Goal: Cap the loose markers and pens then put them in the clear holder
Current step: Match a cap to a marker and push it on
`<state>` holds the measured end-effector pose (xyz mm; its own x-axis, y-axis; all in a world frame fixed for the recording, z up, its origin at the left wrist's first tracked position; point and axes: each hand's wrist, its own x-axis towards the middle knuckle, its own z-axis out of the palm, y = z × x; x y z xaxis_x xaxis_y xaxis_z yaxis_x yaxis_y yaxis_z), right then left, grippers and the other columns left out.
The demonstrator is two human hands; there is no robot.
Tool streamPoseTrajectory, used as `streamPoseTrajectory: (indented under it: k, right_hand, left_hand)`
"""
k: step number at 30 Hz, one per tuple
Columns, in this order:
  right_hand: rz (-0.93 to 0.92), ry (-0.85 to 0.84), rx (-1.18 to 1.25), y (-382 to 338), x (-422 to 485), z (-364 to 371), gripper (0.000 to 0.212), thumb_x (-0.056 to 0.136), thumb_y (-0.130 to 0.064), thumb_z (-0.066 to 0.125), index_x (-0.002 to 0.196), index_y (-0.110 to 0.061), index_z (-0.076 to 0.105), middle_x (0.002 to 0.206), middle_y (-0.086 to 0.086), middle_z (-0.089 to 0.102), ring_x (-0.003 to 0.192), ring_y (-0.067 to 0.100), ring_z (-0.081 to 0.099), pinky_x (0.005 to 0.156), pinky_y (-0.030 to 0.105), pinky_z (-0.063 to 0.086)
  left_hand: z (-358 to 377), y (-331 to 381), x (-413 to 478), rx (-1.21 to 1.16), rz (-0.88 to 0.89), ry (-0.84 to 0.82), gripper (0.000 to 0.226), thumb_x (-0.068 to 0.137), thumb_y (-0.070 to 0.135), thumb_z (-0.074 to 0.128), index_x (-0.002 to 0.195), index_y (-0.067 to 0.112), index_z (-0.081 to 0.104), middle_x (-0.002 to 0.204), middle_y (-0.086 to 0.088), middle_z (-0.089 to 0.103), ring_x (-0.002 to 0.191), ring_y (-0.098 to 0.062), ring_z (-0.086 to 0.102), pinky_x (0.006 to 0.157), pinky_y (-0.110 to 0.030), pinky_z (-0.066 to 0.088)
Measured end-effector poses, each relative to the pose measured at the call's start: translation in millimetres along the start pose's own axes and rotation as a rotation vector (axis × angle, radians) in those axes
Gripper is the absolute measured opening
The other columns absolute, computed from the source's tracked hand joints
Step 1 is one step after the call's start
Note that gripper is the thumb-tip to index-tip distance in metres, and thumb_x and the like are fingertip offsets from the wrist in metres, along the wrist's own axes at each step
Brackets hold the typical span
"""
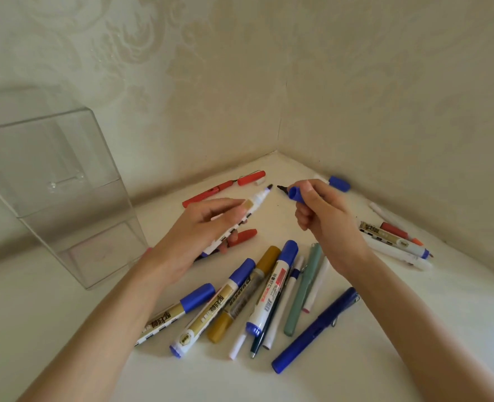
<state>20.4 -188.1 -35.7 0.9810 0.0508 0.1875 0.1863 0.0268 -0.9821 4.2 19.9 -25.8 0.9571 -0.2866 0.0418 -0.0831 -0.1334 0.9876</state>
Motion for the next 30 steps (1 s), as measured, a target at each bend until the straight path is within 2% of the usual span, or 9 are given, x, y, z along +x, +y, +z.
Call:
streamPoseTrajectory:
  k: [3, 6, 10, 14, 17, 20, 23, 27, 30]
  right_hand:
    - [-0.021, -0.016, 0.011, -0.9, -0.9, -0.9, 0.023, 0.099, -0.017, 0.04, 0.093, -0.018, 0.062, 0.062, -0.005, 0.044, 0.058, 0.008, 0.04, 0.059, 0.026, 0.035]
    - [-0.037, -0.057, -0.049, -1.8, -2.5, -1.4, 0.017, 0.097, -0.016, 0.044, 0.095, -0.021, 0.06, 0.065, -0.004, 0.047, 0.061, 0.009, 0.042, 0.062, 0.026, 0.038]
    - [-0.067, -0.135, -0.121, -4.0, -5.5, -0.9, 0.006, 0.092, -0.018, 0.053, 0.095, -0.022, 0.057, 0.068, -0.012, 0.053, 0.061, 0.005, 0.046, 0.061, 0.018, 0.044]
    - [-0.116, -0.249, -0.155, -6.1, -9.7, 4.6, 0.012, 0.086, -0.018, 0.061, 0.098, -0.022, 0.061, 0.082, -0.012, 0.065, 0.071, 0.006, 0.059, 0.066, 0.014, 0.047]
    - [-0.127, -0.221, -0.121, -7.8, -11.3, 7.0, 0.015, 0.079, -0.023, 0.065, 0.094, -0.022, 0.065, 0.079, -0.009, 0.068, 0.069, 0.007, 0.062, 0.062, 0.013, 0.047]
    - [-0.122, -0.182, -0.078, -4.6, -11.5, 7.3, 0.01, 0.083, -0.015, 0.064, 0.092, -0.017, 0.066, 0.072, -0.006, 0.069, 0.059, 0.005, 0.057, 0.056, 0.013, 0.045]
    - [-0.13, -0.175, -0.075, 0.1, -12.5, 11.2, 0.009, 0.085, -0.013, 0.062, 0.093, -0.015, 0.065, 0.072, -0.001, 0.068, 0.06, 0.01, 0.057, 0.058, 0.017, 0.048]
    - [-0.109, -0.176, -0.028, 2.5, -13.2, 13.8, 0.01, 0.085, -0.012, 0.062, 0.093, -0.015, 0.065, 0.074, 0.0, 0.068, 0.063, 0.013, 0.059, 0.061, 0.019, 0.05]
    - [-0.087, -0.189, -0.121, -1.4, -10.9, 11.5, 0.011, 0.085, -0.019, 0.062, 0.096, -0.016, 0.063, 0.074, -0.003, 0.068, 0.064, 0.008, 0.06, 0.061, 0.016, 0.048]
  left_hand:
    - [5.3, -1.6, -1.1, 0.116, 0.001, 0.008, 0.026, 0.077, 0.042, 0.063, 0.102, 0.036, 0.066, 0.085, 0.016, 0.069, 0.065, 0.0, 0.061, 0.051, -0.013, 0.047]
    - [5.2, -1.2, -0.4, 0.128, 0.004, 0.05, 0.025, 0.076, 0.039, 0.065, 0.099, 0.029, 0.067, 0.083, 0.017, 0.068, 0.063, 0.001, 0.061, 0.051, -0.011, 0.046]
    - [5.5, -0.6, -1.6, 0.139, 0.02, 0.043, 0.02, 0.077, 0.033, 0.067, 0.096, 0.024, 0.068, 0.08, 0.014, 0.068, 0.061, -0.001, 0.06, 0.05, -0.012, 0.045]
    - [8.6, 0.9, -4.0, 0.163, 0.097, 0.037, 0.018, 0.076, 0.031, 0.068, 0.094, 0.026, 0.068, 0.086, 0.009, 0.069, 0.061, -0.004, 0.06, 0.05, -0.012, 0.044]
    - [10.2, 0.4, -6.2, 0.244, 0.188, 0.074, 0.015, 0.079, 0.031, 0.066, 0.093, 0.029, 0.068, 0.087, 0.012, 0.067, 0.066, -0.005, 0.061, 0.053, -0.009, 0.043]
    - [16.9, -3.7, -6.5, 0.3, 0.243, 0.117, 0.012, 0.08, 0.027, 0.066, 0.092, 0.028, 0.066, 0.086, 0.009, 0.066, 0.077, -0.006, 0.061, 0.065, -0.013, 0.047]
    - [21.3, -6.3, -5.5, 0.322, 0.284, 0.161, 0.01, 0.08, 0.025, 0.066, 0.088, 0.03, 0.063, 0.087, 0.009, 0.063, 0.083, -0.004, 0.058, 0.073, -0.012, 0.045]
    - [21.0, -7.0, -6.4, 0.376, 0.308, 0.173, 0.01, 0.081, 0.024, 0.066, 0.09, 0.024, 0.063, 0.087, 0.008, 0.062, 0.083, -0.006, 0.057, 0.073, -0.014, 0.045]
    - [22.7, -4.9, -5.8, 0.441, 0.31, 0.167, 0.012, 0.083, 0.027, 0.064, 0.094, 0.022, 0.062, 0.088, 0.01, 0.061, 0.084, -0.003, 0.056, 0.072, -0.011, 0.043]
